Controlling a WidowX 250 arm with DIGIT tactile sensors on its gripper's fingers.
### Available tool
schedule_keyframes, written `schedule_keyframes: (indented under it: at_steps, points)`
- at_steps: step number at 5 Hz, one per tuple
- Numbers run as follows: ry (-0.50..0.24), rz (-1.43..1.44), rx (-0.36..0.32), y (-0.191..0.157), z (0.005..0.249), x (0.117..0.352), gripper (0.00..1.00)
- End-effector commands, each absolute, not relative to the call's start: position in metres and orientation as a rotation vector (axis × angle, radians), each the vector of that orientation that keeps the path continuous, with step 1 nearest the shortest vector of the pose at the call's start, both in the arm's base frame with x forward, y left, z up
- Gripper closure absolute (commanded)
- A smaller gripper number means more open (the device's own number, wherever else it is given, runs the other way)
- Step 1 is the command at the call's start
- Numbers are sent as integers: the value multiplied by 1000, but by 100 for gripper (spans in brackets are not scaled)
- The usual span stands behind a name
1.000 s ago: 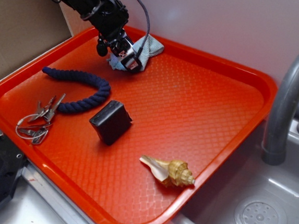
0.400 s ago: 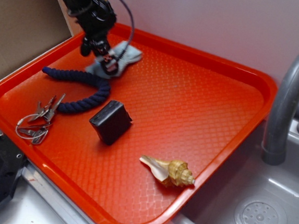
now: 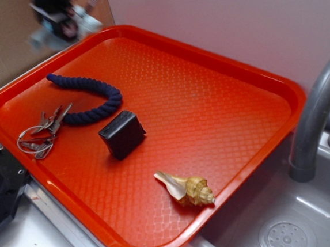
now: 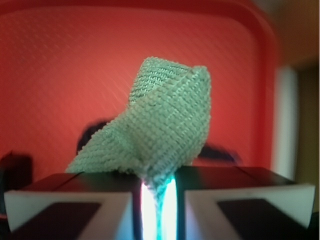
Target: Grab the blue cloth.
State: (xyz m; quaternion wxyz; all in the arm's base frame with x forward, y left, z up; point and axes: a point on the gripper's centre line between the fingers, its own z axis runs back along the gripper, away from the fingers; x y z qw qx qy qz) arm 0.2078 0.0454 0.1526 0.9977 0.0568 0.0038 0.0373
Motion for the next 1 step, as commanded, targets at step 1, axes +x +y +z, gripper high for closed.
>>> schedule_keyframes:
  at_steps: [1]
  points:
    - [-112, 42, 126, 61, 266, 176, 100]
